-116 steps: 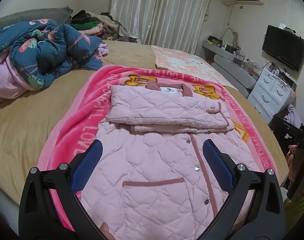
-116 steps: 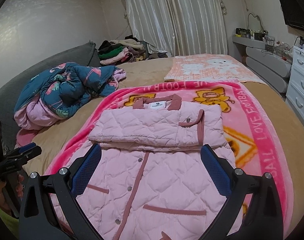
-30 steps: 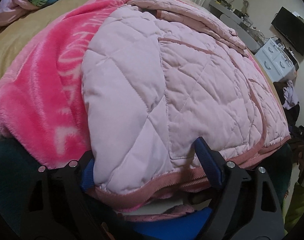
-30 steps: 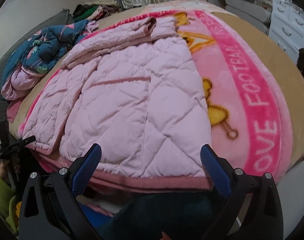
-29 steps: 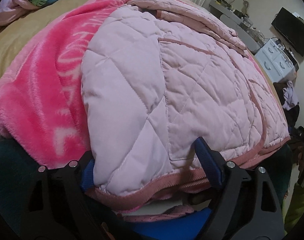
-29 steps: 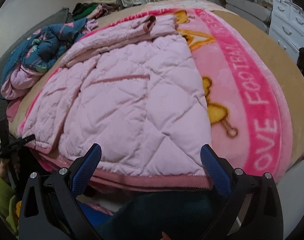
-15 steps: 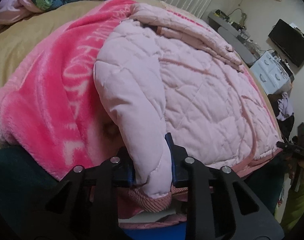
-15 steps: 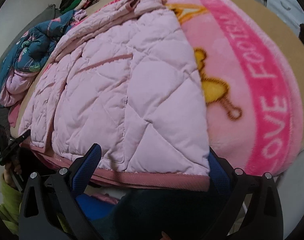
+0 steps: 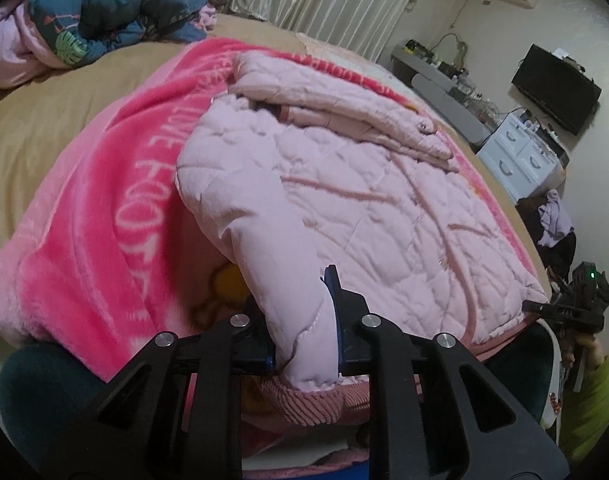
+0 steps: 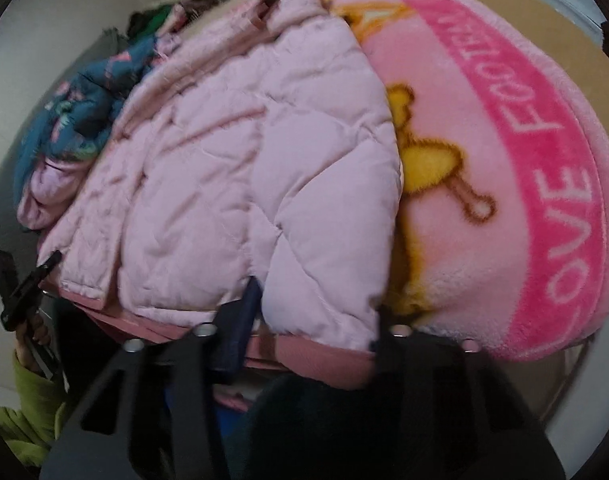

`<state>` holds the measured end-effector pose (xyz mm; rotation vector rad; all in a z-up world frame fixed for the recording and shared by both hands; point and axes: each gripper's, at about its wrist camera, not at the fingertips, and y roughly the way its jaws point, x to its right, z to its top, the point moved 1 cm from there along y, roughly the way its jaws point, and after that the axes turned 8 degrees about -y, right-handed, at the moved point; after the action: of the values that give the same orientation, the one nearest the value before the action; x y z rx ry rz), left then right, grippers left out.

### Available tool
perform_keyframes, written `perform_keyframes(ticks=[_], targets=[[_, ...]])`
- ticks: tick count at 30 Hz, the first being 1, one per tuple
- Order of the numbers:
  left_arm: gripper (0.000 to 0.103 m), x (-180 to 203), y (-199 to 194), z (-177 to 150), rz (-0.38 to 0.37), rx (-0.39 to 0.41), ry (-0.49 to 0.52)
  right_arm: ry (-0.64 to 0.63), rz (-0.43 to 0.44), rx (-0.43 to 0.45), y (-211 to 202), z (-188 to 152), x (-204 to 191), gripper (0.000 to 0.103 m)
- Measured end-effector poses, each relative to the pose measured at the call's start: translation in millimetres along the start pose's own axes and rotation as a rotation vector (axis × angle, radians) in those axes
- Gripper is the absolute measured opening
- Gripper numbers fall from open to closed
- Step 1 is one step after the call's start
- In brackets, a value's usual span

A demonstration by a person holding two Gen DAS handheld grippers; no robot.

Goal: Fold large clothes
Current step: 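Grasp the hem with the left tool while the right tool grasps the hem, then lift the hem with both tools and fold it toward the collar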

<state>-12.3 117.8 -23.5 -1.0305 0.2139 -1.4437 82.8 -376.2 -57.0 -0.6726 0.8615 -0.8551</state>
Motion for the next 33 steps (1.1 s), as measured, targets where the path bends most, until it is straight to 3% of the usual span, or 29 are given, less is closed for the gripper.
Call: perform_keyframes(ticks=[4,13,33], targets=[[0.012,6,-5,11,-0.008,0.023,0.011,-0.014,0.036,0.122,-23,5,-11,0.016],[0.012,24,-20,39,-0.02,0.107,0.038,-0.03,0.071,0.352,-63,51,-30,0.013],[0.012,41,-21,104,-0.019,0.231,0.039,-0.04,0.047,0.507,-75,120,-37,0.013]])
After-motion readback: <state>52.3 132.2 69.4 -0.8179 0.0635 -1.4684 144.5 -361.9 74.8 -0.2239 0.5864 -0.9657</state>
